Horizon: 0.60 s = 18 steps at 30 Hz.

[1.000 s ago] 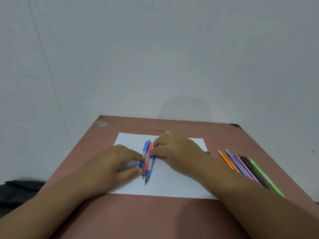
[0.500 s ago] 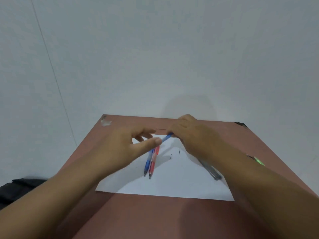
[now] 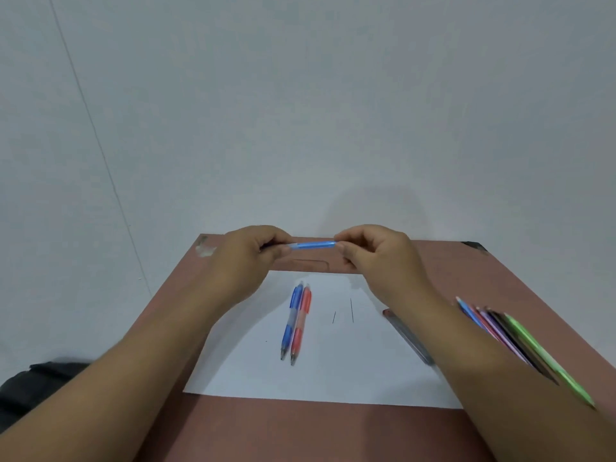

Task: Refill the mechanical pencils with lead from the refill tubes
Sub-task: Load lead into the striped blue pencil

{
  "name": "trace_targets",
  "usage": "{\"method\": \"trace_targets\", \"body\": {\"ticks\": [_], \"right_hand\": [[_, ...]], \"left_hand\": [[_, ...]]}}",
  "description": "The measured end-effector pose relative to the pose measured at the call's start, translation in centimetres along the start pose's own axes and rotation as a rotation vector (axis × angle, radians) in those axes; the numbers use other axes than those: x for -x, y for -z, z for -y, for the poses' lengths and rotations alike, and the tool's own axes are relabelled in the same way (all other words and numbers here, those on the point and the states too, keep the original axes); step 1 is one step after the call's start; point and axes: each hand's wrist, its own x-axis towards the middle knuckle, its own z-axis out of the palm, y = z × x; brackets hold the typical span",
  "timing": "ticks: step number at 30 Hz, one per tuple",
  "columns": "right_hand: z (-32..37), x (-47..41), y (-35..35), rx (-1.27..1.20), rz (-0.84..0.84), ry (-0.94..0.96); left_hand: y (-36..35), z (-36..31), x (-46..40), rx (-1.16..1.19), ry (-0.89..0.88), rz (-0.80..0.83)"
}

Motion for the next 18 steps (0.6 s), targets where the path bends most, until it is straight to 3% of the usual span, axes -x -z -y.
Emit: {"method": "trace_targets", "body": {"ticks": [7, 18], "right_hand": [[-0.7, 0.2, -1.4, -0.087, -0.003, -0.063], [-2.4, 0.6, 2.1, 0.415, 0.252, 0.016]], "left_hand": [[-0.7, 2.9, 0.4, 0.067, -0.103, -0.001], [-0.3, 5.6, -0.8, -0.045, -0.137, 0.007]]}}
